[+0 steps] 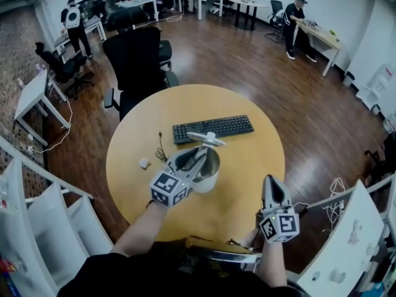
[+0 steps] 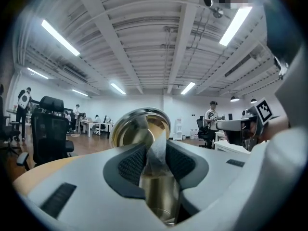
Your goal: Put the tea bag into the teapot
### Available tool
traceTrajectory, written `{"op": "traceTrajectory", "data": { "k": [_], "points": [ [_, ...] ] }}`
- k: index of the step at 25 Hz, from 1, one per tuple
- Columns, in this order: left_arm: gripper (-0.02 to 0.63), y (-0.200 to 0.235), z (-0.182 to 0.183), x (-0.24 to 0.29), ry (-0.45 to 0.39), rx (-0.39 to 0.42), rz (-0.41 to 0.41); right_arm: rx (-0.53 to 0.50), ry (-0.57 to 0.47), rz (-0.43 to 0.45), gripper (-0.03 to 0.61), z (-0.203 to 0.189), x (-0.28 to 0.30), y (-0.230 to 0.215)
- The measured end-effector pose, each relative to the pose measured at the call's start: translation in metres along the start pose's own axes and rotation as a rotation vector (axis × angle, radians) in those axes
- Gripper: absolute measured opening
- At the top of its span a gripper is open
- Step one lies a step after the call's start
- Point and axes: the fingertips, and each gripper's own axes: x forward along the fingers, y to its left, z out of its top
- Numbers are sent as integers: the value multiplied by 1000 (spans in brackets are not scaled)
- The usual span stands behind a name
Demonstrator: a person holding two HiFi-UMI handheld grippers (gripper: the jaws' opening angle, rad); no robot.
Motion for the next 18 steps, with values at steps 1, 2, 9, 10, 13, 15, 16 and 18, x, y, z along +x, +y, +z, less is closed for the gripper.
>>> {"op": "traceTrajectory", "data": {
  "k": [1, 2, 9, 10, 13, 15, 16, 18],
  "points": [
    [155, 1, 0, 1, -2, -2, 1, 5, 1, -6, 6, -1, -1, -2],
    [186, 2, 0, 1, -2, -6, 1, 8, 1, -7, 6, -2, -1, -3],
    [186, 8, 4, -10, -22, -6, 27, 6, -4, 15, 6, -1, 4, 0],
    [186, 10, 5, -14, -29, -8, 34, 4, -7, 22, 6, 1, 6, 2],
    [186, 18, 8, -31, -46, -8, 75, -15, -12, 43, 6, 10, 12, 11],
    [133, 26, 11, -47, -68, -4, 119, -18, -11, 60, 6, 9, 16, 16],
    [71, 31, 14, -58, -83, -3, 146, -16, -9, 71, 6, 6, 18, 18],
    [16, 41, 19, -81, -112, -6, 201, -20, -3, 99, 6, 4, 22, 24]
  ]
}}
